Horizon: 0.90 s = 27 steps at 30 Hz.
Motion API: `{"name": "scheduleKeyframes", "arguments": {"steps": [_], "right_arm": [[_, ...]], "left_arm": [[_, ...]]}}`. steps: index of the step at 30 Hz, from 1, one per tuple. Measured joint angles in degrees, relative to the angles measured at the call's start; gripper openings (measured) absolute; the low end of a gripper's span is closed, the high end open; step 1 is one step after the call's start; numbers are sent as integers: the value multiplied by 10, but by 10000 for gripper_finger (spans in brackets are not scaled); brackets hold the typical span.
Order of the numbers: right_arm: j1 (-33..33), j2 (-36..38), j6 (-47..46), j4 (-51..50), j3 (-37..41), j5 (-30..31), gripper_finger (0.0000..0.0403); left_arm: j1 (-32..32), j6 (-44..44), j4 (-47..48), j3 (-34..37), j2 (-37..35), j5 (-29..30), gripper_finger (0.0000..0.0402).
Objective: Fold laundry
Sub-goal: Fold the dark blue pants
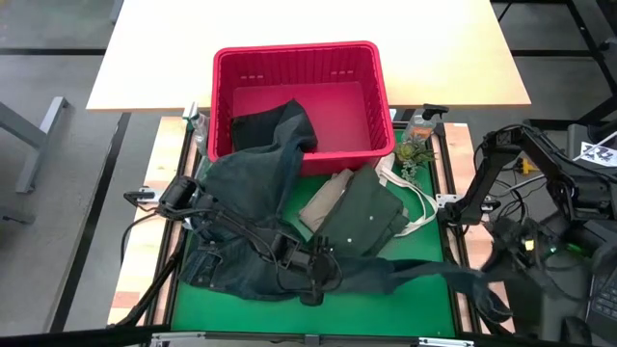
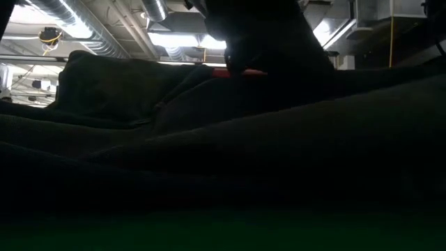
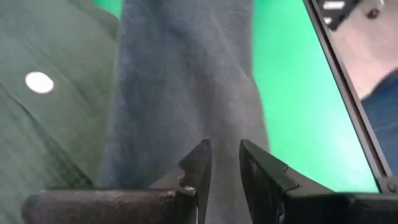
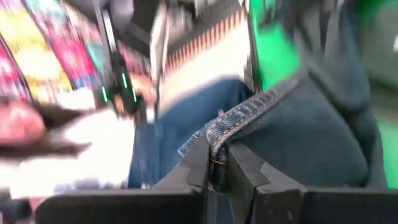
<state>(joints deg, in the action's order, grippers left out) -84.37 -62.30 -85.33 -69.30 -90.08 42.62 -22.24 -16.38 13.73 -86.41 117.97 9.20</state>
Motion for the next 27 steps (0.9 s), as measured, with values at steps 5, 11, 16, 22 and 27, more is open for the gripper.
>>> {"name": "scheduleKeyframes", "arguments": {"steps": [5, 11, 16, 22, 27], "right_arm": [[27, -7, -22, 33, 0, 134, 32], [87, -23, -41, 84, 0, 179, 32], [122, -41, 55, 178, 0, 183, 32], [160, -49, 284, 365, 0, 187, 32], [163, -47, 465, 518, 0, 187, 32]], "left_arm": [[13, 0, -6, 0, 0, 45, 78], [52, 1, -5, 0, 0, 77, 78], [93, 3, -4, 0, 0, 94, 78], [139, 5, 5, 0, 0, 97, 78], [172, 4, 7, 0, -1, 96, 78]]}}
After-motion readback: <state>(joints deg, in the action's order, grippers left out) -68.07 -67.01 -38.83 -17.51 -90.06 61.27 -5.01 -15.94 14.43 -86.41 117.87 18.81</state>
